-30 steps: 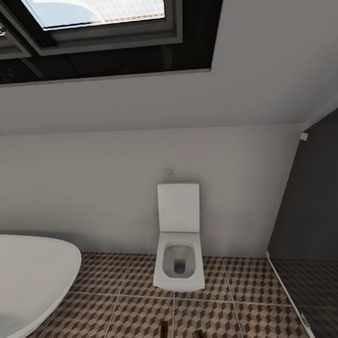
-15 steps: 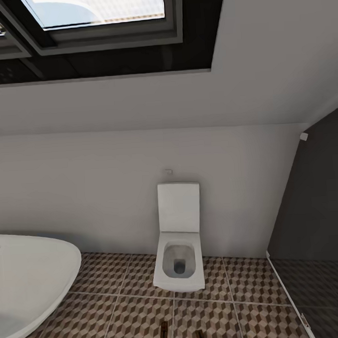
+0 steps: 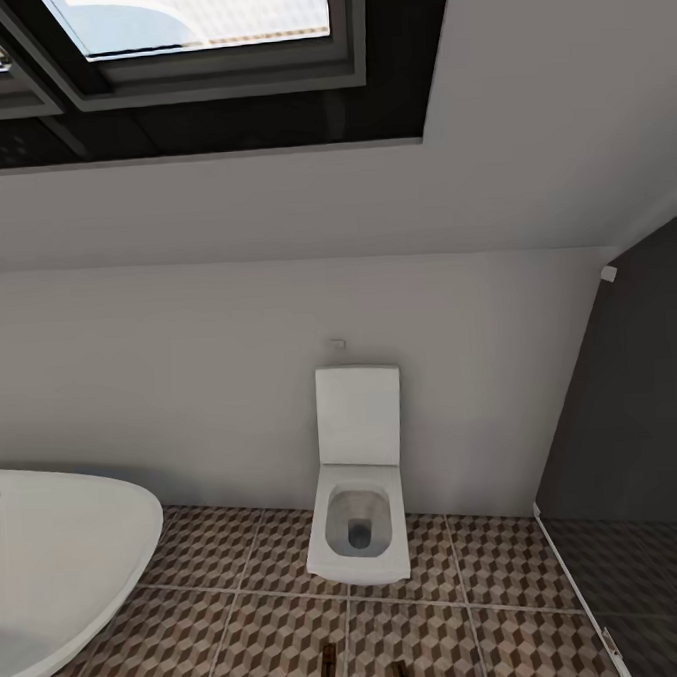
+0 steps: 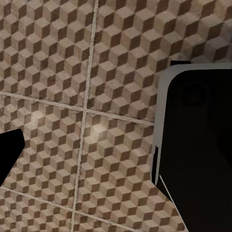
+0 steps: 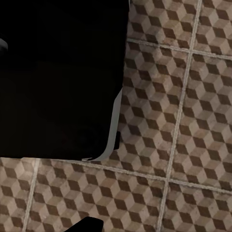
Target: Take the four mousetraps from the cabinet in the bathroom and place them on the bathroom floor. Make sure all four end up on the same floor surface, and ensure that at least two of them are either under or directly next to the same bathroom sink.
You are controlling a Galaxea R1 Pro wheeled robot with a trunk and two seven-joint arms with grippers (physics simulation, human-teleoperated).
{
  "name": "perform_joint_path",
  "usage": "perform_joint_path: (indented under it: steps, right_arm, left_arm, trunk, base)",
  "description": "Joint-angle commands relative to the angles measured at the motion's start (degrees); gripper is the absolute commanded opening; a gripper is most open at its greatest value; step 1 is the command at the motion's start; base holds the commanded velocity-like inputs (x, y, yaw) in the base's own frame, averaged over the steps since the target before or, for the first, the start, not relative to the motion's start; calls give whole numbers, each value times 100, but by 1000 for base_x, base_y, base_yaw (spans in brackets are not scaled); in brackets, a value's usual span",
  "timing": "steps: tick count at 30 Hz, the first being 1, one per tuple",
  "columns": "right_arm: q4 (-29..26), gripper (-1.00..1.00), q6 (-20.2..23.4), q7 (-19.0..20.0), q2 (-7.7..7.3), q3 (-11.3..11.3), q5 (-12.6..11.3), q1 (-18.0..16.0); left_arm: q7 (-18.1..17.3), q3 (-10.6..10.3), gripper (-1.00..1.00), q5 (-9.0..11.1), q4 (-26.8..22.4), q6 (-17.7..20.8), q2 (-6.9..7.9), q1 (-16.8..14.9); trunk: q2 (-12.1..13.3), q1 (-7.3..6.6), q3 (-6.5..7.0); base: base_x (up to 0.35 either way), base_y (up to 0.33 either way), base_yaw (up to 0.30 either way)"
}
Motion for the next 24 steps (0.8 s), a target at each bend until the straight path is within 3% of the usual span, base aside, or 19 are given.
perform_joint_path:
  steps: [1, 24]
  right_arm:
    - [6, 100, -20, -6, 0, 35, -23, -6]
    - [6, 100, -23, -6, 0, 35, -23, 0]
  left_arm:
    - [16, -51, 100, 28, 5, -15, -1, -4]
    - [16, -50, 100, 28, 5, -15, -2, -4]
  trunk:
    - [-11, 3, -11]
    - [-11, 3, -11]
  base:
    - [0, 0, 0]
    - [0, 0, 0]
